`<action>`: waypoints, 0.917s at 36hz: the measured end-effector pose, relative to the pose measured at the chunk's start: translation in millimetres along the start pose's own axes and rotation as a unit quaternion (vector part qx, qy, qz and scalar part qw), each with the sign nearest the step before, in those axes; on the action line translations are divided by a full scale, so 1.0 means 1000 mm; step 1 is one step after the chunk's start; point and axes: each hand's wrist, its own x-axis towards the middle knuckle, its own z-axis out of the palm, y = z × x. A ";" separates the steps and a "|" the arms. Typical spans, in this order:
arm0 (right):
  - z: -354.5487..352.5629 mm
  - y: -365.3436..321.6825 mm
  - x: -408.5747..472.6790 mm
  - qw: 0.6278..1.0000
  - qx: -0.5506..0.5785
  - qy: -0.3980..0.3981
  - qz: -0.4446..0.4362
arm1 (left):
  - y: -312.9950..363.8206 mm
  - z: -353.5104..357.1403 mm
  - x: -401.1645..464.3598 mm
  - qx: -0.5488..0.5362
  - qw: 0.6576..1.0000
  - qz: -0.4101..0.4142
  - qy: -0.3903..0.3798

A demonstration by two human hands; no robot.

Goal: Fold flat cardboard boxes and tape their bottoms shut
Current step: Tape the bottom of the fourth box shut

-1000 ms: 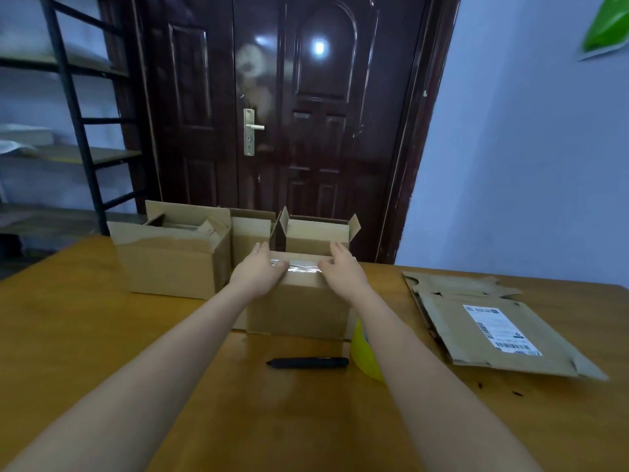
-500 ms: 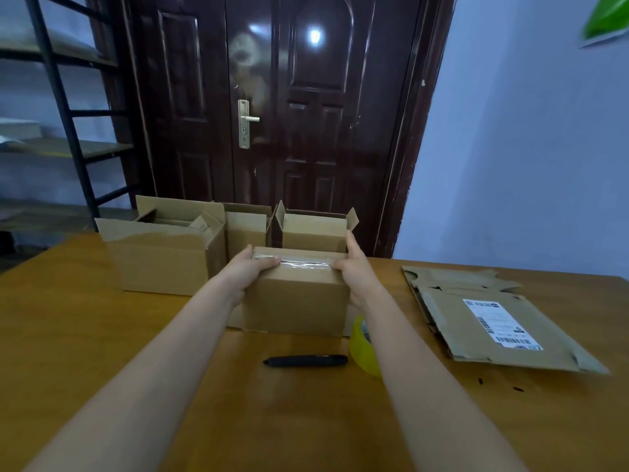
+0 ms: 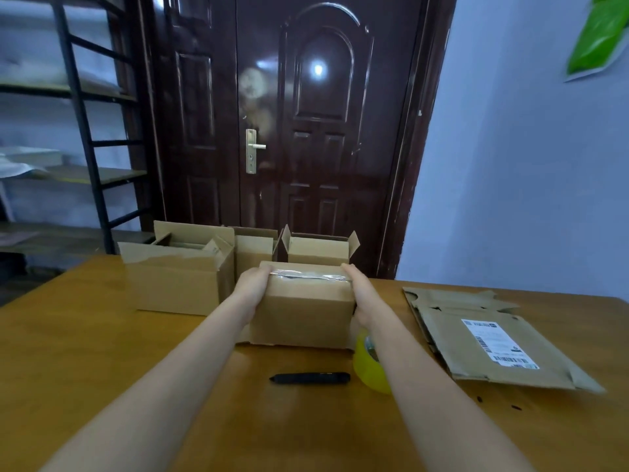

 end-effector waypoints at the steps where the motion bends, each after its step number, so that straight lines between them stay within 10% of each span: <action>1: 0.001 -0.002 -0.003 1.000 0.003 0.000 -0.004 | 0.001 -0.001 -0.001 0.004 1.000 0.022 0.007; 18: -0.001 -0.057 -0.028 0.994 -0.060 0.079 -0.052 | 0.032 -0.021 -0.049 0.008 0.940 0.339 0.039; 33: -0.007 -0.066 -0.032 0.974 -0.062 0.073 -0.205 | 0.047 -0.033 -0.030 0.027 0.922 0.377 0.086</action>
